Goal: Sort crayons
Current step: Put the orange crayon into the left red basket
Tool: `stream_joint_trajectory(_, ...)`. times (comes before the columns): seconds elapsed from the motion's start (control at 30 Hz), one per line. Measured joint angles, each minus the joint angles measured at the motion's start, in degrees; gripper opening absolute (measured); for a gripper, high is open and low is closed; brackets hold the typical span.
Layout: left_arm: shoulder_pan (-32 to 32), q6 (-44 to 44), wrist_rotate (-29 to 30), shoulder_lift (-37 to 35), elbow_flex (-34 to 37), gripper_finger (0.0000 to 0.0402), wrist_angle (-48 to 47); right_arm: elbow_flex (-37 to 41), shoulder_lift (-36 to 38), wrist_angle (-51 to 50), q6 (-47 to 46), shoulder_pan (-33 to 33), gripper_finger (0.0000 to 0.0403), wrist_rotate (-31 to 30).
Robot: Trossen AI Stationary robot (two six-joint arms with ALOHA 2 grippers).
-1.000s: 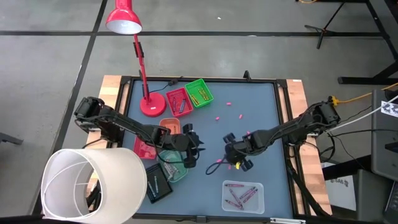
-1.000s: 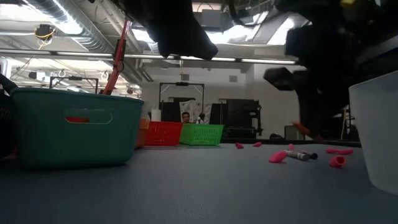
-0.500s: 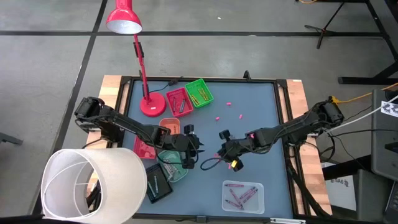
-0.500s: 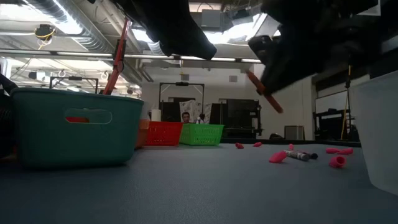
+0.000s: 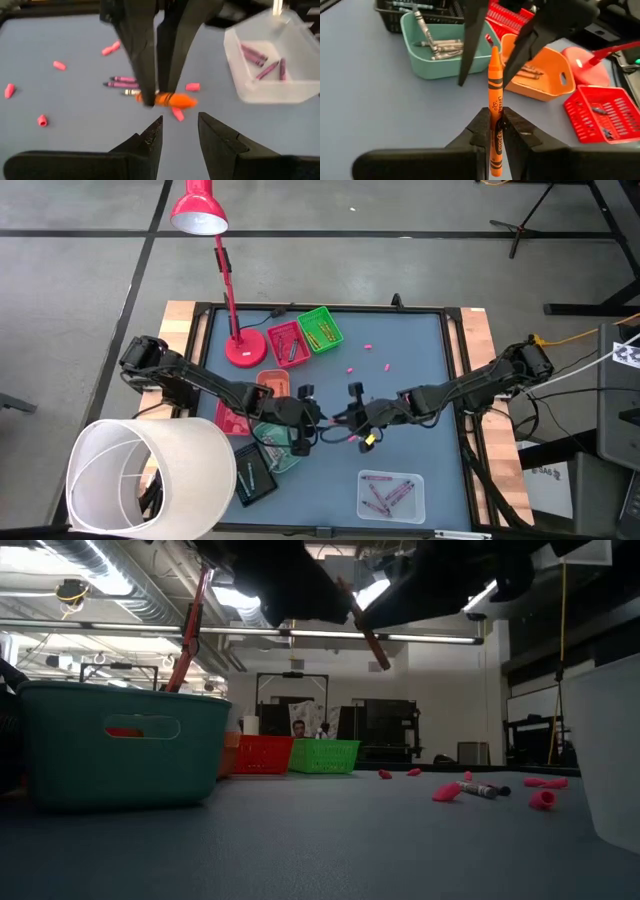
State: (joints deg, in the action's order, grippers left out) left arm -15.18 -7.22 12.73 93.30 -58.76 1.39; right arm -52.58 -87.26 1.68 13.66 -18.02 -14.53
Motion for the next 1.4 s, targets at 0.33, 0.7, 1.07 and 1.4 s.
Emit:
stream_joint_trajectory(0.33, 0.0, 0.0, 0.9, 0.0, 0.0, 0.0108, 3.4, 0.0, 0.0, 0.2, -4.6, 0.0, 0.0040, -1.0)
stream_joint_trajectory(0.7, 0.1, 0.0, 4.3, 0.0, 0.0, 0.0108, 3.5, 0.0, 0.0, 0.1, -4.6, 0.0, 0.0040, -0.9)
stream_joint_trajectory(1.07, 0.0, 0.0, 4.7, 0.0, 0.0, 0.0108, 7.1, 0.0, 0.0, 0.1, -4.6, 0.0, 0.0040, -0.9)
stream_joint_trajectory(1.4, 0.1, 0.3, 4.6, 0.0, 0.0, 0.0105, 7.3, 0.0, 0.0, 1.5, -4.6, 0.0, 0.0040, -0.9)
